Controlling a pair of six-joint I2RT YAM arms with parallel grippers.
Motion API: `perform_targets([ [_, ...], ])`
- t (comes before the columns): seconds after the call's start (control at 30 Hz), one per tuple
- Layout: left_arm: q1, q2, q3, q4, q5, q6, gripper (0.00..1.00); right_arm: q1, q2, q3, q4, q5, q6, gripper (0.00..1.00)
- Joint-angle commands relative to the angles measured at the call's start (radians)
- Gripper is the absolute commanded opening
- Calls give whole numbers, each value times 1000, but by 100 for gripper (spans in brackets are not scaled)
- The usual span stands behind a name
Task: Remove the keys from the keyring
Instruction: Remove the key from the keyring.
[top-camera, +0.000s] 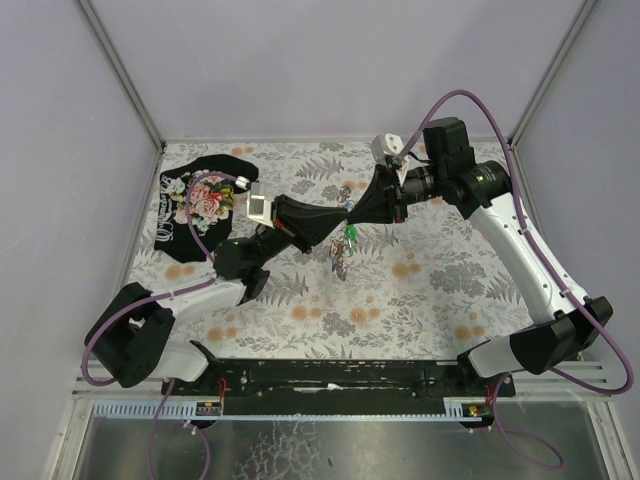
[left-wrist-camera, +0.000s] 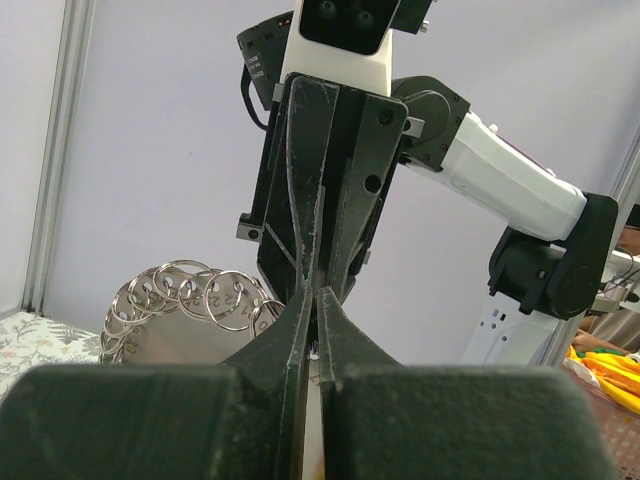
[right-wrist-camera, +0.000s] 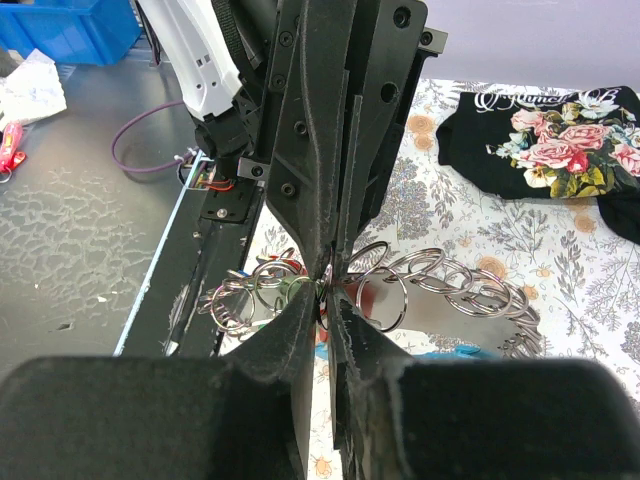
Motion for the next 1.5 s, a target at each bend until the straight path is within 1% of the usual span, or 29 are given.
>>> perform_targets([
  [0.0,4,1,21,87,-22,-4,0,8,-14,0,50,-14,50,14],
  [0.03,4,2,19,86,-22,-4,0,8,-14,0,51,-14,52,12],
  [0.1,4,3,19,86,-20,-4,0,8,-14,1,45,-14,49,5],
  [0.13,4,3,19,86,-17,-4,0,9,-14,1,38,-11,43,2],
  [0.2,4,4,17,86,-15,-3,0,8,-15,3,21,2,28,0],
  [0.27,3,3,11,86,-16,1,0,8,-14,10,-16,21,3,0],
  [0.3,4,1,6,87,-16,4,3,9,-13,15,-45,34,-26,0],
  [0.4,6,-20,-15,72,-11,29,19,8,-11,28,-121,75,-111,0],
  [0.47,9,-51,-30,34,-1,60,27,8,-10,28,-174,110,-158,0],
  [0.53,16,-95,-44,-33,17,106,35,9,-6,52,-232,161,-209,0],
  [0.6,22,-146,-52,-145,52,177,41,8,6,77,-304,209,-266,0],
  [0.73,24,-247,-23,-507,143,374,47,9,63,167,-507,351,-405,0],
  [0.8,25,-266,-22,-637,164,442,49,10,104,228,-613,434,-479,0],
  [0.87,24,-270,-37,-692,170,476,53,14,151,285,-719,521,-536,0],
  [0.9,24,-265,-47,-699,171,485,54,20,167,301,-743,564,-542,0],
  [0.97,24,-246,-72,-662,178,494,55,49,168,279,-745,695,-543,0],
  [1.0,24,-230,-89,-611,183,493,56,70,167,266,-747,758,-545,0],
  [1.13,5,-134,-161,-343,165,486,54,130,173,233,-746,918,-531,0],
  [1.23,-41,-48,-190,-167,110,550,53,155,181,233,-747,962,-522,0],
  [1.3,-73,17,-187,-82,86,588,52,164,189,239,-747,974,-514,0],
  [1.4,-101,103,-166,32,60,588,50,178,200,241,-746,979,-509,0],
  [1.47,-111,145,-147,77,50,585,48,184,205,239,-747,980,-507,0],
])
